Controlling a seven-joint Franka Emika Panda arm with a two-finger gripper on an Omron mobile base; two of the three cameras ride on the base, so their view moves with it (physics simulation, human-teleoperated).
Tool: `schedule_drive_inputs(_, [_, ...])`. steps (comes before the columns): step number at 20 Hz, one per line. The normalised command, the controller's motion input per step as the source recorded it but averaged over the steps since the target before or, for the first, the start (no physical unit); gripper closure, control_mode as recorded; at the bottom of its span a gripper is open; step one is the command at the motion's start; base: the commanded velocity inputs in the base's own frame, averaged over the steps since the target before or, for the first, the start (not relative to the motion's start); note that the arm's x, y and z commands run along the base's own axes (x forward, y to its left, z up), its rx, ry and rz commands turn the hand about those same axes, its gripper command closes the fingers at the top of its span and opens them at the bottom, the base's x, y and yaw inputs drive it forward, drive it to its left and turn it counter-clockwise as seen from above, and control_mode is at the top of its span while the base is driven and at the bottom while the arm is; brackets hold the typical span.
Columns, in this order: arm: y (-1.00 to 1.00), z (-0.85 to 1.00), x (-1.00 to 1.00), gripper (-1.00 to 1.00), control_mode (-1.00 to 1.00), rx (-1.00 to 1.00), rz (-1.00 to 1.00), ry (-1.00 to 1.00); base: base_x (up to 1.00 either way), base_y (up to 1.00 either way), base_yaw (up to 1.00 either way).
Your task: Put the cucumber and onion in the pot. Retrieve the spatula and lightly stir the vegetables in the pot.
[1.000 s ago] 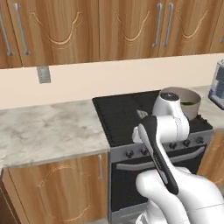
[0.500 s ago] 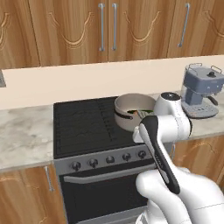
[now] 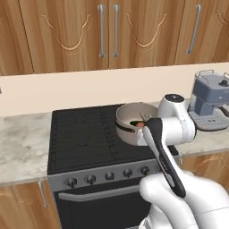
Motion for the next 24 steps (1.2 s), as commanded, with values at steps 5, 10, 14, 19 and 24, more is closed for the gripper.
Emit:
schedule_drive_inputs(5, [0.0,0.0,0.0,1.0,1.0,0.0,0.0,0.0,0.57,-0.6,-0.03])
schedule_drive_inputs(10, [0.0,0.0,0.0,1.0,1.0,0.0,0.0,0.0,0.47,-0.33,-0.09])
schedule_drive_inputs(14, [0.0,0.0,0.0,1.0,1.0,0.0,0.0,0.0,0.41,0.0,0.0])
schedule_drive_inputs(19, [0.0,0.0,0.0,1.0,1.0,0.0,0.0,0.0,0.07,0.0,0.01])
schedule_drive_inputs(24, [0.0,0.0,0.0,1.0,1.0,0.0,0.0,0.0,0.0,0.0,0.0])
